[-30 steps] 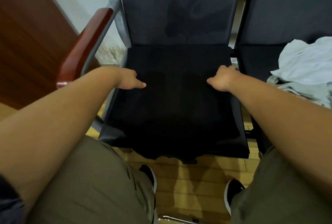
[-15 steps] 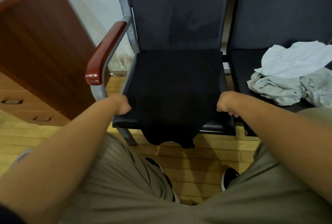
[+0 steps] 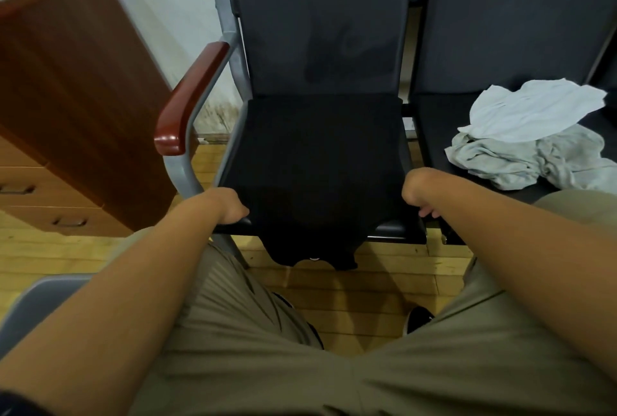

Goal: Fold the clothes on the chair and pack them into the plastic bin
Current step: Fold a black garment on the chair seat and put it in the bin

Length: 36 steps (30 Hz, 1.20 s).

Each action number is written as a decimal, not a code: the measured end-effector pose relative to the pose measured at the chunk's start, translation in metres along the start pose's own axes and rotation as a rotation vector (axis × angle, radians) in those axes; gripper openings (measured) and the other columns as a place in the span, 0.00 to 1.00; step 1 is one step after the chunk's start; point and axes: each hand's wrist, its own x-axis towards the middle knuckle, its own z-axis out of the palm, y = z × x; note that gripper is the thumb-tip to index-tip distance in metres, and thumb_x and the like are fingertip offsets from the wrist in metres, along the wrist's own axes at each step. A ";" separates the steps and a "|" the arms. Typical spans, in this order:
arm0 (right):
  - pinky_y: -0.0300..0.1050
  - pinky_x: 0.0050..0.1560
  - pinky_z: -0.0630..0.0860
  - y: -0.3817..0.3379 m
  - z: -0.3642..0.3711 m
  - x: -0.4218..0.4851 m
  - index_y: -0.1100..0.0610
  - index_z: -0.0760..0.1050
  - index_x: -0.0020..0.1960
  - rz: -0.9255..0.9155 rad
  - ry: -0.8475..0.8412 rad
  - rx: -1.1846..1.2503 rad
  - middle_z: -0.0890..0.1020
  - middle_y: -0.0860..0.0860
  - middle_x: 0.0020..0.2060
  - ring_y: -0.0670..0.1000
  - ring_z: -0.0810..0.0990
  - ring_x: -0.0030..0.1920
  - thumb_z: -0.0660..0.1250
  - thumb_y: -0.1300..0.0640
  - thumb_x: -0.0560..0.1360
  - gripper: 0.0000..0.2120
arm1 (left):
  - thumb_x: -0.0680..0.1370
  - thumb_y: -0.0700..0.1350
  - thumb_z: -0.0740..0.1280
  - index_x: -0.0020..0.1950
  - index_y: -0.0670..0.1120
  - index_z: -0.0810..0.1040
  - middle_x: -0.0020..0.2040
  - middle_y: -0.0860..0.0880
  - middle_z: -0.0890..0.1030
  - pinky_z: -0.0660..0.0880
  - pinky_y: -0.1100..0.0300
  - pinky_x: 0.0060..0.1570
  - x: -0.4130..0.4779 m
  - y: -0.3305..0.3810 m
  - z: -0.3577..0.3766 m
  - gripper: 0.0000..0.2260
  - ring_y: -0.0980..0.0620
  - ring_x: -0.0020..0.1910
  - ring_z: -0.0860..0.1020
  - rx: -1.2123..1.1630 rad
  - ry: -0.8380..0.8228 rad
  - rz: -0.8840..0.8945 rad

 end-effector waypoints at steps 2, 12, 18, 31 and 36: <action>0.46 0.42 0.79 -0.003 -0.001 -0.008 0.64 0.70 0.74 -0.048 0.086 0.003 0.82 0.59 0.53 0.54 0.81 0.47 0.61 0.59 0.86 0.18 | 0.88 0.55 0.59 0.73 0.42 0.76 0.69 0.42 0.78 0.69 0.51 0.67 -0.009 0.004 0.001 0.21 0.42 0.68 0.75 -0.017 -0.006 -0.012; 0.46 0.43 0.81 -0.025 0.045 -0.035 0.58 0.82 0.56 -0.248 -0.249 0.434 0.84 0.52 0.43 0.50 0.82 0.39 0.64 0.49 0.86 0.14 | 0.85 0.43 0.67 0.59 0.40 0.83 0.55 0.42 0.86 0.81 0.51 0.57 -0.026 0.035 0.052 0.09 0.46 0.55 0.85 -1.151 -0.244 -0.149; 0.52 0.47 0.83 -0.013 0.117 -0.019 0.57 0.67 0.79 -0.183 -0.399 0.364 0.85 0.55 0.55 0.56 0.85 0.52 0.64 0.40 0.84 0.31 | 0.85 0.41 0.66 0.66 0.37 0.76 0.47 0.42 0.78 0.80 0.51 0.53 0.002 0.015 0.108 0.12 0.46 0.41 0.79 -1.227 -0.255 -0.324; 0.49 0.57 0.83 -0.005 0.156 0.026 0.46 0.61 0.83 -0.332 -0.350 0.379 0.77 0.51 0.65 0.51 0.82 0.56 0.65 0.44 0.85 0.29 | 0.82 0.37 0.71 0.77 0.41 0.70 0.65 0.45 0.73 0.77 0.49 0.57 0.036 0.013 0.123 0.23 0.44 0.57 0.76 -1.208 -0.257 -0.353; 0.47 0.55 0.84 -0.006 0.159 0.035 0.48 0.73 0.74 -0.348 -0.331 0.302 0.81 0.49 0.57 0.50 0.83 0.55 0.68 0.41 0.82 0.23 | 0.78 0.37 0.76 0.70 0.43 0.77 0.64 0.45 0.80 0.80 0.48 0.63 0.049 0.008 0.130 0.22 0.45 0.55 0.79 -1.151 -0.254 -0.322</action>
